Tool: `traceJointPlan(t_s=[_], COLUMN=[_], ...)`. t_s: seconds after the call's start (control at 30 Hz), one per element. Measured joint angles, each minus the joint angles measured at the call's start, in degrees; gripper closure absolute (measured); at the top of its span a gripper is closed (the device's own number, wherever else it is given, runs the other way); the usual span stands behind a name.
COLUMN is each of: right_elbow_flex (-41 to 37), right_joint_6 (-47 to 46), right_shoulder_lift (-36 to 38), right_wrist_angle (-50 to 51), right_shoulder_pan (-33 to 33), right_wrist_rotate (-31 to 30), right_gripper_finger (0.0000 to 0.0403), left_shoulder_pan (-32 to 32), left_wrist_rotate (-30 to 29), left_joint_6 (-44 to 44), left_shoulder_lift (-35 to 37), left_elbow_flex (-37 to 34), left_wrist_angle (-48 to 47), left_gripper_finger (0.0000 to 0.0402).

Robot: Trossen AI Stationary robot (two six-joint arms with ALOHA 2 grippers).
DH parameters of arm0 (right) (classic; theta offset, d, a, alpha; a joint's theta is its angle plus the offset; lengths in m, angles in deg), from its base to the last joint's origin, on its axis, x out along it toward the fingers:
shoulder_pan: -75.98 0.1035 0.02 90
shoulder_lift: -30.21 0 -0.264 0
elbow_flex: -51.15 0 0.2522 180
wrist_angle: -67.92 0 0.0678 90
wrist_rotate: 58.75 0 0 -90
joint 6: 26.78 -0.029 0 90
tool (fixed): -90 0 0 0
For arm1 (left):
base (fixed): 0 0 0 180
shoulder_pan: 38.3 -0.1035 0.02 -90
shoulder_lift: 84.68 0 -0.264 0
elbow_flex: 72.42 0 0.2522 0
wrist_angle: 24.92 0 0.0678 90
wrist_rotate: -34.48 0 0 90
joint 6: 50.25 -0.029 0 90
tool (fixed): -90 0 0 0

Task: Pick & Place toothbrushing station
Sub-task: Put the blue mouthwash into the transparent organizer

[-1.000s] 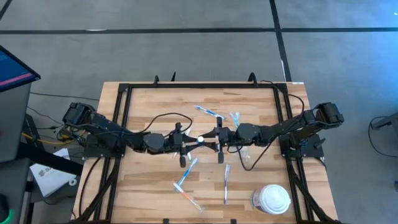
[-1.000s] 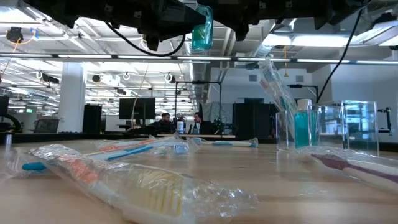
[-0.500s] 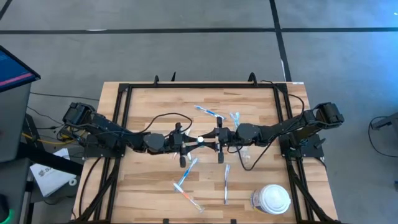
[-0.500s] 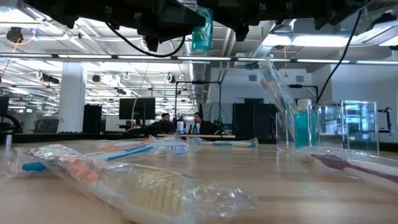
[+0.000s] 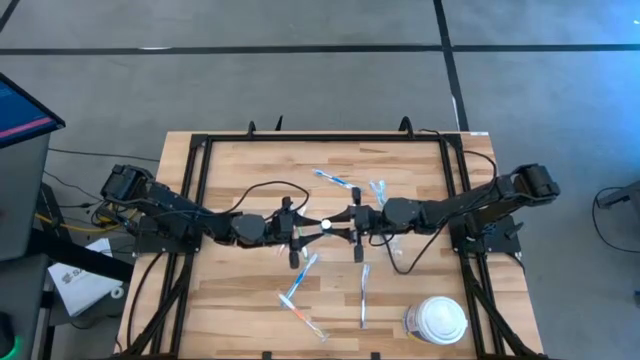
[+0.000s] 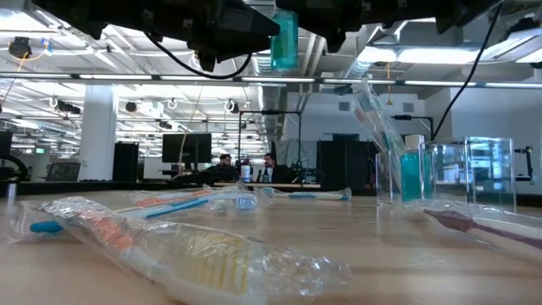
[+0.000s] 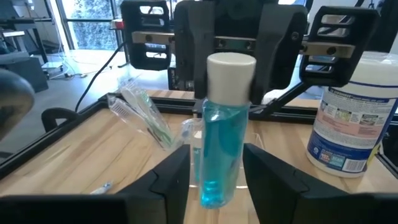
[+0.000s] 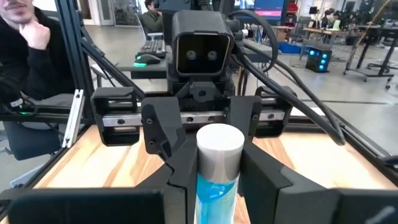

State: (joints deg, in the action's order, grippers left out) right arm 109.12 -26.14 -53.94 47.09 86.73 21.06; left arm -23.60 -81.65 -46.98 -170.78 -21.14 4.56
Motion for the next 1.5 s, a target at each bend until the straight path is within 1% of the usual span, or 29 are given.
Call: traceJointPlan(t_s=[0.13,0.2,0.5,0.6,0.83,0.87,0.97,1.07,1.17,1.23,1.37,1.5], right_elbow_flex=[-0.67,-0.7,-0.7,-0.71,-0.81,-1.41,-5.81,-11.86,-17.26,-19.76,-24.4,-27.5], right_joint_6=[-0.49,-0.57,-1.62,-3.53,-6.07,-6.62,-9.33,-12.85,-15.53,-15.52,-18.5,-21.17], right_shoulder_lift=[1.84,3.34,10.68,12.92,17.26,17.93,20.6,24.02,27.84,30.46,35.87,38.43], right_wrist_angle=[3.21,5.92,18.52,23.83,31.21,31.11,29.15,27.96,24.74,23.88,23.99,24.06], right_shoulder_pan=[0.42,1.27,9.1,11.65,17.47,18.1,19.22,20.03,21.31,22.53,25.11,27.35], right_wrist_rotate=[-0.7,-2.18,-15.63,-20.52,-31.99,-33.19,-34.49,-38.58,-41.9,-42.96,-48.06,-51.49], right_gripper_finger=[0.0322,0.0322,0.0322,0.0322,0.0322,0.0322,0.0322,0.0322,0.0322,0.0322,0.0322,0.0322], left_shoulder_pan=[0.0,0.04,0.73,1.04,1.19,1.18,1.18,1.19,1.19,1.18,1.18,1.18], left_wrist_rotate=[0.02,0.29,0.92,0.94,0.96,0.96,0.96,0.96,0.95,0.94,0.94,0.94], left_joint_6=[0.0,0.26,1.5,1.73,1.73,1.73,1.73,1.73,1.73,1.72,1.7,1.65], left_shoulder_lift=[1.34,2.11,6.57,6.91,7.03,7.03,7.03,7.03,7.03,7.02,7.01,7.01], left_elbow_flex=[-0.05,-0.49,-3.57,-3.61,-3.61,-3.61,-3.61,-3.61,-3.61,-3.61,-3.61,-3.58], left_wrist_angle=[-2.17,-2.31,-2.34,-2.4,-2.32,-2.34,-2.34,-2.33,-2.32,-2.33,-2.33,-2.31], left_gripper_finger=[0.0257,0.0258,0.026,0.0261,0.0259,0.0259,0.0259,0.0259,0.0259,0.0259,0.0259,0.0259])
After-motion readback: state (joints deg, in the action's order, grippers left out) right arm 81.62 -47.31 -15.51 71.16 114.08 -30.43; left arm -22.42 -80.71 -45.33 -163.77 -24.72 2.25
